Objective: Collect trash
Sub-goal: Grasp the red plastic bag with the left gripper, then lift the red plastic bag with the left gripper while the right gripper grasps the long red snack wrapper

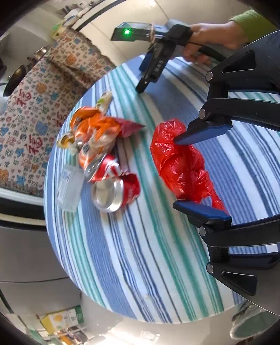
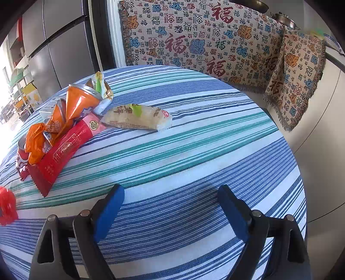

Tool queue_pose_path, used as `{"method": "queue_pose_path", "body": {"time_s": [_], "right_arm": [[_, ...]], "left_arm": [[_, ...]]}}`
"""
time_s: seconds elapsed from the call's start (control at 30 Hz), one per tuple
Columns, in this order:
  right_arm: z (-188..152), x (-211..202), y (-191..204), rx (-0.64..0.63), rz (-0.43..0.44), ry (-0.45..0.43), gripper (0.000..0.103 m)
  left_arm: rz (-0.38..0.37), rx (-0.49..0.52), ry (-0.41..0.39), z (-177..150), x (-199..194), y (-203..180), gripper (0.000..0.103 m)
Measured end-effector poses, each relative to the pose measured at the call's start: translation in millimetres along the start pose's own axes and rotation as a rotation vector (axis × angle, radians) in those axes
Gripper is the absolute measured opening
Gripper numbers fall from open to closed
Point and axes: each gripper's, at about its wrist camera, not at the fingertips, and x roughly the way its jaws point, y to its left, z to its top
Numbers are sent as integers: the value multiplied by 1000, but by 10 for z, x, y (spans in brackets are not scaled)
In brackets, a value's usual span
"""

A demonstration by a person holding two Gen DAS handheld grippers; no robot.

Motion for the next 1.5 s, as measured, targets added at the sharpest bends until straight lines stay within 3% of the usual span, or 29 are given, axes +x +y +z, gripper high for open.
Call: {"method": "queue_pose_path", "body": {"time_s": [0.17, 0.27, 0.37, 0.43, 0.47, 0.53, 0.67, 0.73, 0.8, 0.87, 0.9, 0.97, 1.0, 1.1, 1.13, 1.23, 1.3, 1.33, 1.4, 1.5], "right_arm": [[0, 1, 1, 0, 0, -1, 91], [0, 3, -2, 0, 0, -1, 91], [-2, 2, 0, 0, 0, -1, 91], [-2, 2, -2, 0, 0, -1, 91], [-2, 3, -4, 1, 0, -1, 91], [-3, 4, -2, 0, 0, -1, 91], [-4, 3, -2, 0, -1, -1, 91], [-4, 3, -3, 0, -1, -1, 91], [-3, 3, -5, 1, 0, -1, 91], [-16, -12, 3, 0, 8, 2, 91], [-24, -43, 16, 4, 34, 10, 89], [-25, -160, 120, 33, 191, 8, 86], [-4, -209, 209, 40, 251, 13, 81], [118, -270, 578, 18, 392, 46, 69], [162, -243, 716, 2, 423, 69, 64], [220, -47, 1056, -32, 467, 174, 63], [231, 48, 1149, -24, 470, 189, 63], [237, 78, 1166, -28, 452, 189, 58], [234, 70, 1135, -40, 424, 187, 32], [187, -24, 947, -90, 373, 193, 28]], "left_arm": [[-20, 222, 5, -36, 52, -265, 84], [-43, 346, -2, -15, 109, -395, 91], [-24, 409, -16, -41, 182, -423, 89], [-32, 395, -20, -26, 250, -361, 80], [-40, 361, -15, -21, 288, -305, 71], [-26, 272, -22, -1, 353, -192, 64], [7, 132, -70, 82, 336, -21, 66], [-27, 116, -59, 86, 305, 35, 69], [-64, 112, -67, 74, 231, 89, 81], [-76, 118, -62, 65, 202, 129, 85], [-73, 119, -54, 61, 207, 141, 83], [-58, 124, -38, 56, 241, 152, 75], [-47, 137, -33, 60, 262, 116, 64], [-34, 172, -30, 68, 281, 57, 53], [-34, 175, -29, 64, 280, 51, 53], [-28, 174, -32, 31, 261, 70, 52], [-26, 156, -35, 23, 243, 109, 52], [-27, 148, -35, 19, 236, 121, 52], [-33, 138, -34, 16, 232, 142, 52], [-29, 143, -31, 3, 222, 132, 52]]}}
